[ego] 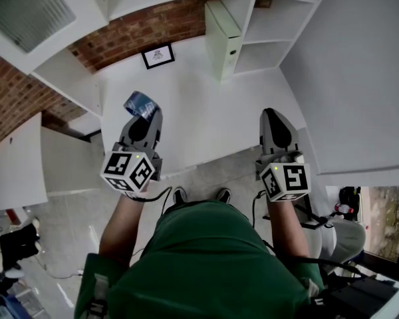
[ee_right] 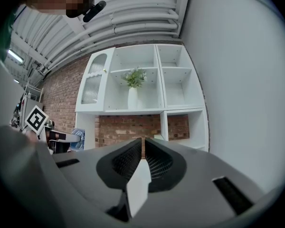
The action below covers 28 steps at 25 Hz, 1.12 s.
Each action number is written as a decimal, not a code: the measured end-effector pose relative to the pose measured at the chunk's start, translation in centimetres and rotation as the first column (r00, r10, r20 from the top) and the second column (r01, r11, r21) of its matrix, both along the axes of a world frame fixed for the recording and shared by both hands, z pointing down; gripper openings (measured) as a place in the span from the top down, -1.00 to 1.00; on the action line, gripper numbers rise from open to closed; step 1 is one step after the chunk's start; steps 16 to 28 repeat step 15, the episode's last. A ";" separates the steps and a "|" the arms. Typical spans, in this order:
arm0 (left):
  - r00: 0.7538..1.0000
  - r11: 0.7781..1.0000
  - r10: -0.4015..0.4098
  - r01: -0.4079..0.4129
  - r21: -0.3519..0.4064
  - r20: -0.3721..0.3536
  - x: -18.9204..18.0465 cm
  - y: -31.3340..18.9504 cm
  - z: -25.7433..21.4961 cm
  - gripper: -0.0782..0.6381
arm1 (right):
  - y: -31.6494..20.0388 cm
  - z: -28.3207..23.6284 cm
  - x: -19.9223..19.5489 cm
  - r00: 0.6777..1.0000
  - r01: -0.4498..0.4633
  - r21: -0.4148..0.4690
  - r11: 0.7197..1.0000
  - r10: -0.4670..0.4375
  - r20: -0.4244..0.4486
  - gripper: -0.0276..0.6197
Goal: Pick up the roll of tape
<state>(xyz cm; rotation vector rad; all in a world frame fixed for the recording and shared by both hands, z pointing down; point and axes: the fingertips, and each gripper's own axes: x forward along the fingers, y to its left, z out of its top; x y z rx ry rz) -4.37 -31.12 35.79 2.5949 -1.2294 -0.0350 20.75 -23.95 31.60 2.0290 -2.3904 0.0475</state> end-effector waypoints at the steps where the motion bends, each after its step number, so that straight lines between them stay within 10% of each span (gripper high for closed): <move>1: 1.000 1.000 -0.001 0.001 0.000 0.001 0.0 0.0 0.0 0.60 | 0.0 0.0 -0.1 1.000 0.002 0.000 1.000 -0.002 0.000 0.79; 28: 1.000 1.000 -0.008 0.008 -0.003 0.002 -2.3 0.2 0.1 0.60 | -0.1 -0.2 -2.1 1.000 0.004 0.002 1.000 -0.004 -0.003 0.79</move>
